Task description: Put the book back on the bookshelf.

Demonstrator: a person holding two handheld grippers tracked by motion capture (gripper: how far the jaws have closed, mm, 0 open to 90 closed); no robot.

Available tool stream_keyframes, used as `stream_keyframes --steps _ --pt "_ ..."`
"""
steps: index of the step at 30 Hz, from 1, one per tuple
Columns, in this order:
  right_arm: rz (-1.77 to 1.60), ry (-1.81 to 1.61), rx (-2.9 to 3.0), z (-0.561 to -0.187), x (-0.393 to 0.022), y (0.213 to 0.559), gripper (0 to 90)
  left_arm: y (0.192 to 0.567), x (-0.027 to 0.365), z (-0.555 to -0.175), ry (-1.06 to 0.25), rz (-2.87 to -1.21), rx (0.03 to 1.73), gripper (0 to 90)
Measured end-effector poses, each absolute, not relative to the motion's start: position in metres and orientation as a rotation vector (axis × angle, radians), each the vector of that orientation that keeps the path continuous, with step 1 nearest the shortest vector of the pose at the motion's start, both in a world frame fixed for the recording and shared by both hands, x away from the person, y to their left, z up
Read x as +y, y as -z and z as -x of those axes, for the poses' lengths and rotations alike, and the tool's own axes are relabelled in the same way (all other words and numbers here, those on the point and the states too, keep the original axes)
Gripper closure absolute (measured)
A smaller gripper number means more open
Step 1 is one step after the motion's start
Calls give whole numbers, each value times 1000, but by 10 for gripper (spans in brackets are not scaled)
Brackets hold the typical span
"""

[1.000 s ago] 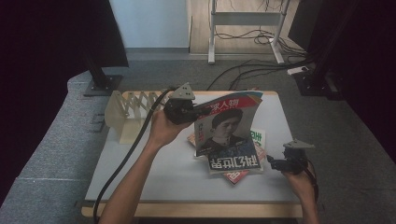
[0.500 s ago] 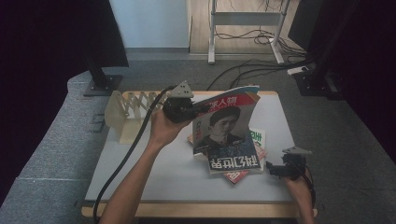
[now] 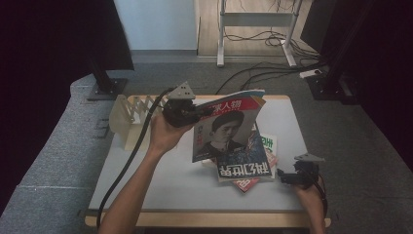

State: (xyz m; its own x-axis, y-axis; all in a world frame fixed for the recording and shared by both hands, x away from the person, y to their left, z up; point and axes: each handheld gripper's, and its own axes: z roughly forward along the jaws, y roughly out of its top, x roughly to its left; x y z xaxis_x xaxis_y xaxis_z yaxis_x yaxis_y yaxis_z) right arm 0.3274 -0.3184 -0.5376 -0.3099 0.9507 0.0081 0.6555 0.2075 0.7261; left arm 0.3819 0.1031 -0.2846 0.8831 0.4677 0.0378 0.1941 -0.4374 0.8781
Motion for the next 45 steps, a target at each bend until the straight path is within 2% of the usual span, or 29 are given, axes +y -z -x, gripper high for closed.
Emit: stream_keyframes --steps 14,45 --pt "-1490 -885 2039 -327 -318 538 12 268 129 -366 -347 -2066 520 867" --pt "-1483 -885 2037 -327 -318 538 16 257 210 -343 -394 -2005 689 867"
